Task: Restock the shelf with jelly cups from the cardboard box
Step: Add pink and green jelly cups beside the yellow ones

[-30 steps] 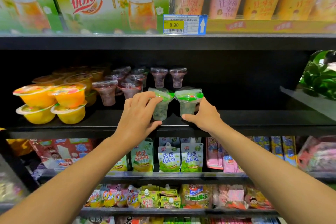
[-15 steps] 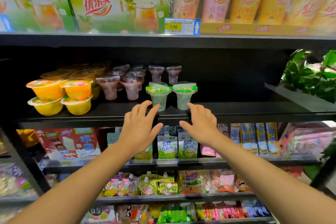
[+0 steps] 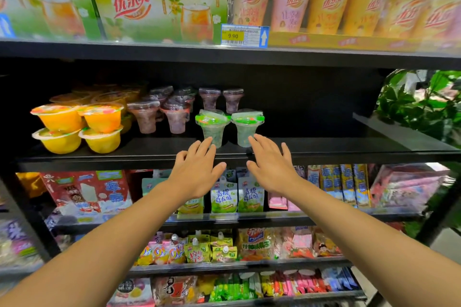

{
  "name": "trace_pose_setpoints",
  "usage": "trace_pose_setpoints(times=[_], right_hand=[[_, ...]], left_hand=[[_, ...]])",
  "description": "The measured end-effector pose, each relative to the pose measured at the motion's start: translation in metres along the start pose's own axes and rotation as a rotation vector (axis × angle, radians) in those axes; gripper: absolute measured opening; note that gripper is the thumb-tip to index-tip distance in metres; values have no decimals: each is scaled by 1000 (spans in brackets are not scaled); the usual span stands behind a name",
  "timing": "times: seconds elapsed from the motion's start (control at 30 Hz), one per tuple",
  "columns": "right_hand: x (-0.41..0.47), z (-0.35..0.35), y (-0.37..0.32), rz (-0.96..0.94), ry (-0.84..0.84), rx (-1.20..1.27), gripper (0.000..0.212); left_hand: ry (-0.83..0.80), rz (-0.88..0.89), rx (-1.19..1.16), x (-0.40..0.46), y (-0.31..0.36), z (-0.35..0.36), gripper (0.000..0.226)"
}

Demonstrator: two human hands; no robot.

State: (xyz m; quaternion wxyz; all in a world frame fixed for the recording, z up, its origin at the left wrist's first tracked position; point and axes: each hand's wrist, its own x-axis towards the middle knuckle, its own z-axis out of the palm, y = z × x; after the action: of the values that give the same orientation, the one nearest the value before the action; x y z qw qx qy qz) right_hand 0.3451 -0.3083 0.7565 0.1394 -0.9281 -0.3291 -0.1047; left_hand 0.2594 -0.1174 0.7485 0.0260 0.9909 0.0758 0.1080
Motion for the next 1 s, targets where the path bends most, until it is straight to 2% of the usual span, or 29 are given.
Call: trace_pose_setpoints(times=[0.27,1.0], right_hand=[[11,6,2,31,-85,-18,66],[51,18,14,-18,-69,-45,66]], left_hand=[[-7,-6,-52,11,0,8,75],[5,-6,-12,38,-27,4,74]])
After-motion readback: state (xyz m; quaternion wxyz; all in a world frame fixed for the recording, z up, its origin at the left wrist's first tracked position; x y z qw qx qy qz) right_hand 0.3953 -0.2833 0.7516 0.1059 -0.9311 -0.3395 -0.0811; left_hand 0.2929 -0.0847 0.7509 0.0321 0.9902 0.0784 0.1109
